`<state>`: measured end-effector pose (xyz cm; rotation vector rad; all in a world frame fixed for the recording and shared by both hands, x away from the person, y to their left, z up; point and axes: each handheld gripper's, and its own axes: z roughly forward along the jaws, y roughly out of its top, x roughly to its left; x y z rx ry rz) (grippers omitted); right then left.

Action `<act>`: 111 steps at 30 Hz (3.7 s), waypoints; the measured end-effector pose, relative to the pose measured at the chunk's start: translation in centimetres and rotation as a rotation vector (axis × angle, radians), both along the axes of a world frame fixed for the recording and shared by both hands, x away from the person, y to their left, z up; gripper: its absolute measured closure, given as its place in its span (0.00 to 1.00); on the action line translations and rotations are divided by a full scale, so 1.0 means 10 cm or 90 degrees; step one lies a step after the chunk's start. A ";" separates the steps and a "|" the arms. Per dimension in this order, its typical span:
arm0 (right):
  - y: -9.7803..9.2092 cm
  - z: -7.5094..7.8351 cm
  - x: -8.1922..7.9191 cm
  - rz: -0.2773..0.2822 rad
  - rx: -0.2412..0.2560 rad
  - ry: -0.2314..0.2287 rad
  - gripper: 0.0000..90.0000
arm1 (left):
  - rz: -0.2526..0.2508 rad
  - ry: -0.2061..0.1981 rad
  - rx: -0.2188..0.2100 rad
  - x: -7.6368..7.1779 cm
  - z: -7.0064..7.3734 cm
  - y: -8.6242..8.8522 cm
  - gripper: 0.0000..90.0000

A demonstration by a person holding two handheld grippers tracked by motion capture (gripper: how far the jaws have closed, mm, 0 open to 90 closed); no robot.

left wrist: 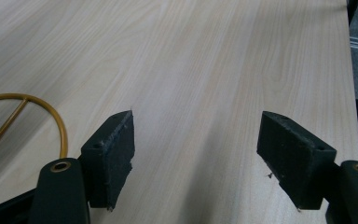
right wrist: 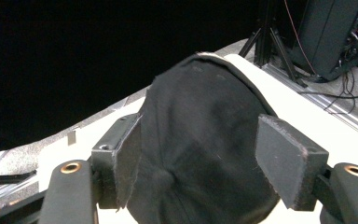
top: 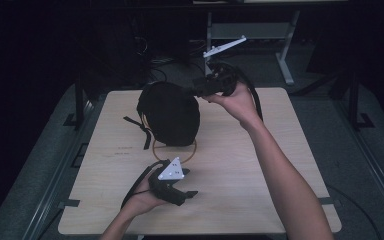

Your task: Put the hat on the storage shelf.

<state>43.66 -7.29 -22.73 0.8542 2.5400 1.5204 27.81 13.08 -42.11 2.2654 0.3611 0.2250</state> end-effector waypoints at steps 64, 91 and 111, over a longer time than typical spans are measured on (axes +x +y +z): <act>-1.38 -0.78 -0.51 -0.091 0.043 0.045 0.29 | 0.008 0.000 0.014 0.01 -0.04 -0.02 0.30; -1.71 -1.19 -0.69 -0.114 0.055 0.082 0.29 | 0.013 0.000 0.010 0.01 -0.05 0.00 0.30; -1.86 -1.45 -0.83 -0.121 0.067 0.106 0.27 | 0.014 0.001 0.012 0.01 -0.06 -0.01 0.30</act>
